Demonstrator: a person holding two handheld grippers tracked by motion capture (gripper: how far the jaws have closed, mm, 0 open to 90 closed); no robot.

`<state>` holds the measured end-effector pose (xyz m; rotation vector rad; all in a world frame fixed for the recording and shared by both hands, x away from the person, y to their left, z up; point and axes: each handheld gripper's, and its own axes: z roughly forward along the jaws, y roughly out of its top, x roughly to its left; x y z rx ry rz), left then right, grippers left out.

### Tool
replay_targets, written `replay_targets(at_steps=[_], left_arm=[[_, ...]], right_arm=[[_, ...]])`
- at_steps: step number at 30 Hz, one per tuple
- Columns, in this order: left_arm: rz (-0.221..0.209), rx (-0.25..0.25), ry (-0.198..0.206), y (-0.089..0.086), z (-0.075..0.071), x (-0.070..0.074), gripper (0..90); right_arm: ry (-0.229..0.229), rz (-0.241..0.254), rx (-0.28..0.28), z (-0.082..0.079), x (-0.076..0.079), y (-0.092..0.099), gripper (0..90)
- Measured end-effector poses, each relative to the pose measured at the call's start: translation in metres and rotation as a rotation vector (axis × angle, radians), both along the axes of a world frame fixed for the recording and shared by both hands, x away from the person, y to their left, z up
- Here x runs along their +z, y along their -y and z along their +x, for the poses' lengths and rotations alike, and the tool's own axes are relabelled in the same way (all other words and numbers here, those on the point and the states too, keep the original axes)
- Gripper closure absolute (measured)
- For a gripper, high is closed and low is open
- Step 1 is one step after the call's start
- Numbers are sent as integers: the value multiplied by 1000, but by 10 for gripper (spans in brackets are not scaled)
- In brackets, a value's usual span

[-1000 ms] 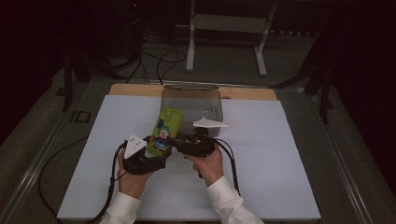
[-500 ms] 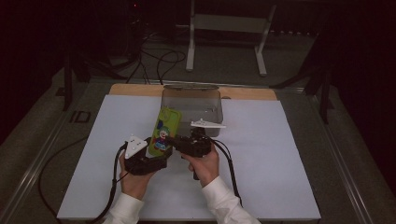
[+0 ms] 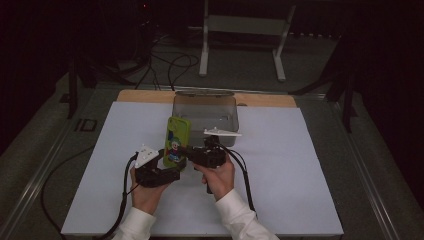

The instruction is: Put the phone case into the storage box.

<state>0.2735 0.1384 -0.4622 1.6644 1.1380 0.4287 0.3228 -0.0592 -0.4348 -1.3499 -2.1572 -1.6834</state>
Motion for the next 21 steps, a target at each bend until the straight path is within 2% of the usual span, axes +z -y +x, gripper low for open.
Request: replay_targets(at_steps=[8,12,16,21], left_arm=[[49,-2,22,2,-1,1,119],[57,-3,20,2,0,2,81],[59,-10,5,0,1,1,6],[59,-5,27,-3,0,4,1]], right_arm=[[20,-14,1,0,3,0,784],[25,-15,-2,1,5,1,784],[31,-26,-2,1,6,3,784],[37,-32,-15,2,7,5,784]])
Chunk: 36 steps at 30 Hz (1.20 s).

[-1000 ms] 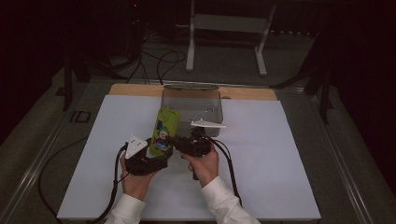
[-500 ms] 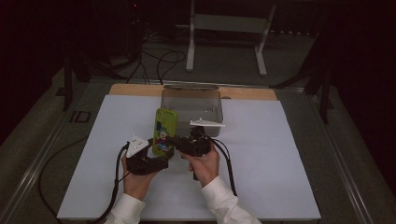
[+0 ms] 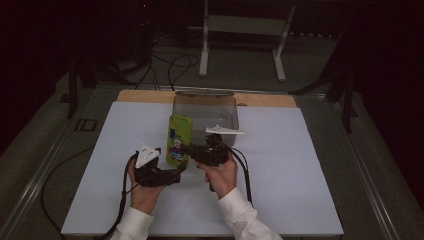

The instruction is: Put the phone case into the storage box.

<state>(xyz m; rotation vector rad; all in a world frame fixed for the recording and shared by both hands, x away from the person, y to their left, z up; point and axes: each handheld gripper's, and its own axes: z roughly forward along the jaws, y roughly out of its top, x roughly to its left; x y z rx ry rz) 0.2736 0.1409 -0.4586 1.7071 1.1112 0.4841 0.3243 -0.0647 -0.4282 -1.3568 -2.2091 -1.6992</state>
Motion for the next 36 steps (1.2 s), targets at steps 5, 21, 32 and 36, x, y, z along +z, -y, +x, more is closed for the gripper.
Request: replay_targets(at_steps=[5,21,32,36], left_arm=[[-4,20,16,-7,-1,4,0],[-14,57,53,-26,-3,13,1],[3,77,86,-40,-4,17,0],[10,76,96,-46,-5,18,0]], right_arm=[[1,-5,-4,1,1,3,784],[15,-20,-16,2,6,9,787],[21,-38,-27,4,13,12,786],[22,-36,-32,4,17,13,786]])
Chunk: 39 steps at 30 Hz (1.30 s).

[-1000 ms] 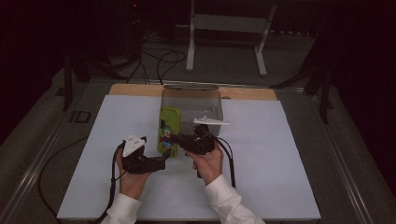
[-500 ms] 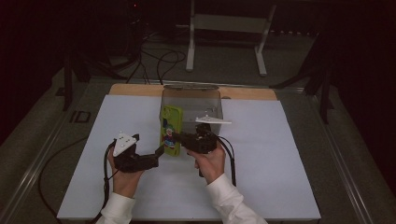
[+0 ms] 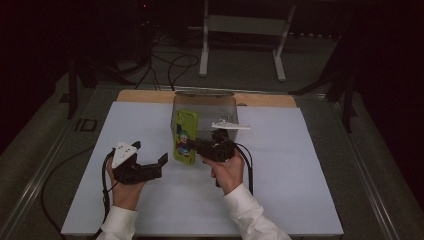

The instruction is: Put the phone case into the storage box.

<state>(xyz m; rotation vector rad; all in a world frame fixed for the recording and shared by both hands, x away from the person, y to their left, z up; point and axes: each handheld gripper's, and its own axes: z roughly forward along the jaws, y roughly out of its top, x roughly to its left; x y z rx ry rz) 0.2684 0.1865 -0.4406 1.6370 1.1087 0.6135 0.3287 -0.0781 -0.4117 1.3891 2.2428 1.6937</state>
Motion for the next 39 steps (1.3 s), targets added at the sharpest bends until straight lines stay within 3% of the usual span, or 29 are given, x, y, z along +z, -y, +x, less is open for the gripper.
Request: replay_targets(at_steps=[6,11,17,21,26,34,39], left_arm=[[25,4,22,-7,-2,2,0],[74,2,54,-13,-5,3,0],[88,-5,94,-25,-10,3,0],[67,-43,83,-34,-10,-1,1],[99,-70,63,-41,-12,-6,0],[104,-79,88,-48,-25,-18,0],[116,-66,75,-47,-28,-31,0]], right_arm=[[11,-6,-1,1,8,3,785],[15,-12,0,2,13,4,785],[18,-23,-3,4,18,6,785],[17,-32,-4,6,22,8,785],[10,-32,-5,8,26,11,785],[1,-11,-20,13,29,18,785],[3,-24,-20,14,33,20,784]])
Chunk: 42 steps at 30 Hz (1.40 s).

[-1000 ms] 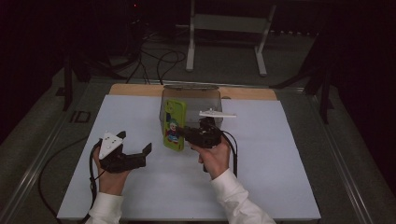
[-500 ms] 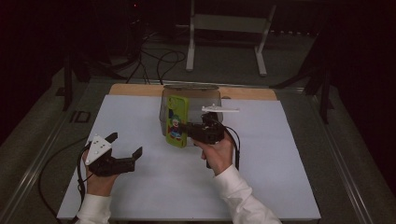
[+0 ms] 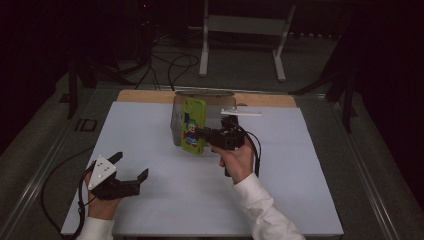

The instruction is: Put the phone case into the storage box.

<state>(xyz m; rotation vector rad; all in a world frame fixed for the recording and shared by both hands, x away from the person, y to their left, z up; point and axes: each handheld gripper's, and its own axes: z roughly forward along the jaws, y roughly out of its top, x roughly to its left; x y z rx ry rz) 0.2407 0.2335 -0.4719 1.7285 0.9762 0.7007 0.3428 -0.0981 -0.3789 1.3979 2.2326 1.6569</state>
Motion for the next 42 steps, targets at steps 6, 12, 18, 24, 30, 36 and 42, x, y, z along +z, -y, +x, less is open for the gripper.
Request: replay_targets(at_steps=[6,12,18,24,30,36,42], left_arm=[[50,-16,4,3,-2,-7,0],[49,-24,10,0,-4,-11,0],[33,-18,11,-5,-5,-15,0],[45,-7,21,-4,-6,-16,0],[59,-5,25,-1,-6,-17,0],[56,7,31,-3,-6,-17,1],[54,5,29,-2,-6,-18,1]], right_arm=[[2,-11,-9,3,6,6,784],[-13,-5,-6,7,10,8,785],[-9,-21,-3,11,15,7,784],[-4,-26,2,14,21,7,784],[2,-43,-3,20,25,8,784],[0,-51,-17,27,29,9,784],[-5,-70,-19,33,30,7,785]])
